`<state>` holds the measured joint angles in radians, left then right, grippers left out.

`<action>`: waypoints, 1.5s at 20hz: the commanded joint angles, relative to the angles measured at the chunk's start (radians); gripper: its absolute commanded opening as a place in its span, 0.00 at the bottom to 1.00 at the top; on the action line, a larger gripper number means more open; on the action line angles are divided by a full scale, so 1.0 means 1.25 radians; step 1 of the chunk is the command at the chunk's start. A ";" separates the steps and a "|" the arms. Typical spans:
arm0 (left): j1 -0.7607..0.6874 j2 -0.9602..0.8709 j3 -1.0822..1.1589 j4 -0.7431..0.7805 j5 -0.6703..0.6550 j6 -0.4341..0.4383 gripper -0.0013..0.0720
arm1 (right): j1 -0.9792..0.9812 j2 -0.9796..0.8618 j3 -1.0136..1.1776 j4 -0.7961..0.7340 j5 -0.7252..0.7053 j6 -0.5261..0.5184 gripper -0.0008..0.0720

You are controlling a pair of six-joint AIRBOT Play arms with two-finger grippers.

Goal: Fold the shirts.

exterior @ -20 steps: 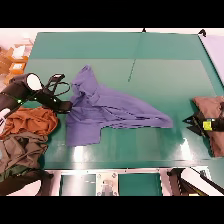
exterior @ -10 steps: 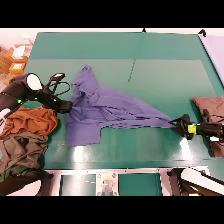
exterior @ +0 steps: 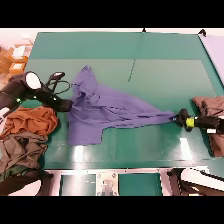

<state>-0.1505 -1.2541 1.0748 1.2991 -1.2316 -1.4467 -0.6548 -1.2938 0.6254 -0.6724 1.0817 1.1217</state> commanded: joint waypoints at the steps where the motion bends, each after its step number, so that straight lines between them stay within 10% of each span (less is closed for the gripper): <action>1: 0.000 0.021 0.118 0.000 -0.072 0.000 0.06 | 0.002 0.049 0.155 0.117 0.141 -0.007 0.03; 6: 0.000 0.062 0.656 0.000 -0.157 -0.016 0.06 | -0.014 0.196 0.560 0.493 0.200 0.021 0.03; 10: 0.000 0.099 0.993 0.002 -0.022 -0.031 0.06 | -0.117 0.269 0.835 0.552 0.062 0.054 0.03; 15: 0.000 0.303 0.854 0.001 0.201 -0.030 0.06 | -0.292 0.363 0.929 0.549 0.027 0.064 0.03; 19: 0.000 0.340 0.823 0.001 0.135 -0.031 0.06 | -0.288 0.371 0.927 0.475 0.079 0.070 0.03; 25: 0.000 0.250 0.602 -0.001 0.078 -0.055 0.06 | -0.034 0.324 0.715 0.157 0.035 0.077 0.03; 30: 0.000 0.017 0.395 0.000 0.263 -0.056 0.06 | 0.146 0.126 0.467 0.049 -0.157 0.051 0.03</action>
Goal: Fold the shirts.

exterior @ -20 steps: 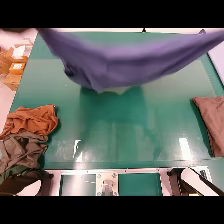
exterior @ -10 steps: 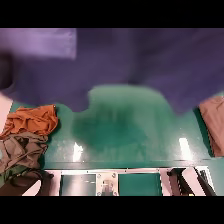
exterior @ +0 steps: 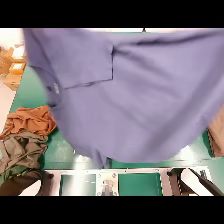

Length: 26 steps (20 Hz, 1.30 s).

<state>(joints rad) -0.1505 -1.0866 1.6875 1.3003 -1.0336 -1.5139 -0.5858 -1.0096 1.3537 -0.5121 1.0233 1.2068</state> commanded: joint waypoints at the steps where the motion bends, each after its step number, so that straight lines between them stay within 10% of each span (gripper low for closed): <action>1: 0.000 -0.191 -0.095 -0.002 0.149 -0.003 0.06 | 0.106 -0.173 -0.122 -0.079 -0.134 -0.028 0.03; 12: 0.050 -0.590 0.100 -0.013 0.244 -0.022 0.06 | 0.115 -0.645 0.104 -0.018 -0.108 -0.023 0.03; 20: 0.168 -0.590 0.137 -0.185 -0.041 0.084 0.06 | 0.112 -0.627 0.206 -0.040 0.048 -0.011 0.03; 26: 0.168 -0.591 0.129 -0.147 -0.249 0.084 0.06 | 0.113 -0.553 0.110 -0.308 0.157 0.108 0.03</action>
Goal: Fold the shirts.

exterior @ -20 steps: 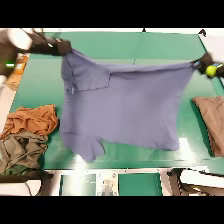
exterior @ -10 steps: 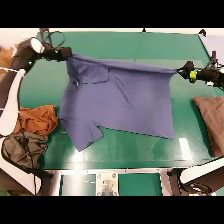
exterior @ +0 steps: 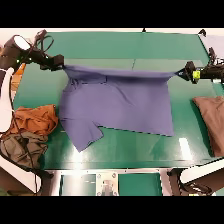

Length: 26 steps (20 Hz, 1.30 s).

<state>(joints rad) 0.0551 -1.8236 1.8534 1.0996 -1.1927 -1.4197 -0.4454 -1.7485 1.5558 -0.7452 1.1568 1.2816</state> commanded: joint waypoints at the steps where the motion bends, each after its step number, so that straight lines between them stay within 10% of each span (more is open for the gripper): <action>1: 0.003 -0.001 -0.013 0.015 -0.138 0.006 0.06 | 0.001 0.058 -0.090 -0.148 0.051 0.055 0.03; 11: 0.003 -0.001 -0.167 0.013 -0.155 -0.003 0.06 | 0.004 0.108 -0.331 -0.173 0.047 0.058 0.03; 13: 0.003 -0.001 -0.164 0.013 -0.179 -0.013 0.17 | 0.002 0.109 -0.326 -0.168 0.062 0.079 0.52; 14: 0.005 0.000 -0.156 0.016 -0.215 -0.021 0.60 | -0.001 0.109 -0.313 -0.168 0.092 0.080 0.53; 15: 0.011 0.004 -0.150 0.017 -0.257 -0.047 0.71 | -0.006 0.117 -0.301 -0.168 0.131 0.082 0.52; 19: 0.027 0.102 -0.223 0.069 -0.341 -0.087 0.66 | -0.043 0.252 -0.370 -0.230 0.177 0.105 0.39; 26: 0.027 0.536 -0.835 0.091 -0.114 -0.101 0.66 | -0.196 0.623 -0.788 -0.248 0.111 0.134 0.39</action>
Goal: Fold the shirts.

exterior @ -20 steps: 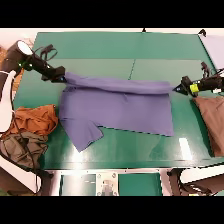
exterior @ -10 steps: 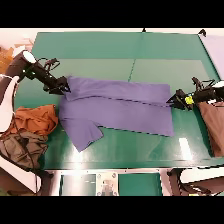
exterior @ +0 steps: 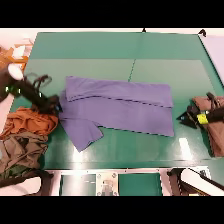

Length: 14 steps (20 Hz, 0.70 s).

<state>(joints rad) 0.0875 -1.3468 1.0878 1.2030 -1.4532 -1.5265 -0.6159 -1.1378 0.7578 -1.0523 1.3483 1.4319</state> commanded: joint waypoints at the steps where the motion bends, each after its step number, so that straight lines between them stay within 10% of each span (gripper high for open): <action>1: 0.001 0.205 -0.305 -0.004 0.139 -0.029 0.66 | -0.070 0.176 -0.198 0.003 -0.065 0.021 0.39; 12: 0.000 0.227 -0.618 -0.446 0.511 0.128 0.66 | -0.047 0.245 -0.463 0.207 -0.321 -0.002 0.53; 14: 0.000 0.201 -0.616 -0.535 0.514 0.209 0.13 | -0.028 0.245 -0.469 0.240 -0.367 -0.002 0.53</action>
<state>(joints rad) 0.0883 -1.0615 0.3386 0.7177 -0.8875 -1.3930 -0.6739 -0.8333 0.2066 -0.8211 1.0061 1.4410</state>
